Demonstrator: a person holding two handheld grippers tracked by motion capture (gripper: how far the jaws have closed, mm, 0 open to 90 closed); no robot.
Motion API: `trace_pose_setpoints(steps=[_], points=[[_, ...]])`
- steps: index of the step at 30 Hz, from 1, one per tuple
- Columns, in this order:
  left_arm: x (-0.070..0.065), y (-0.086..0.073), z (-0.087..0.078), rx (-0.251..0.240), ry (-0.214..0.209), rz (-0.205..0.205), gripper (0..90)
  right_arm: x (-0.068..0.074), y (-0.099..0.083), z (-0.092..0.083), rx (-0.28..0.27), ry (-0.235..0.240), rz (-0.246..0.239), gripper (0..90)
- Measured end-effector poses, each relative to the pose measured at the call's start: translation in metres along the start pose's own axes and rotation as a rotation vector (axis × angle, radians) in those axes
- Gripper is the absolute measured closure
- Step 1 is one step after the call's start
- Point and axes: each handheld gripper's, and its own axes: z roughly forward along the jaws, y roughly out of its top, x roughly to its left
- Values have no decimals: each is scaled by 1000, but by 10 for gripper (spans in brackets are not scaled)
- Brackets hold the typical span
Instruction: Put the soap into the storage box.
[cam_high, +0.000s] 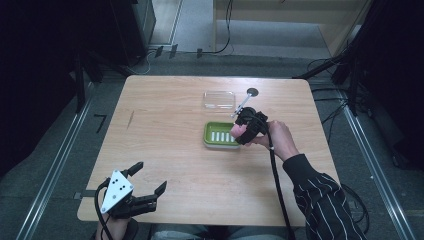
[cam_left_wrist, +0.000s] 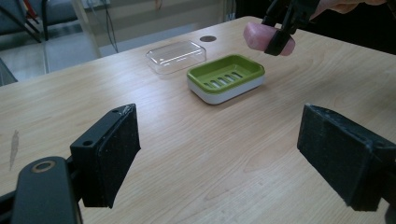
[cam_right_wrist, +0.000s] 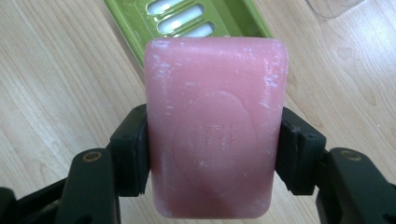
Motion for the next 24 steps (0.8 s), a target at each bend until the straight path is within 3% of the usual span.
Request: trace_pose_setpoints(steps=[24], points=[[0,0,-1,-1,3,1,139,1,13,2,-31,2,-19,385]])
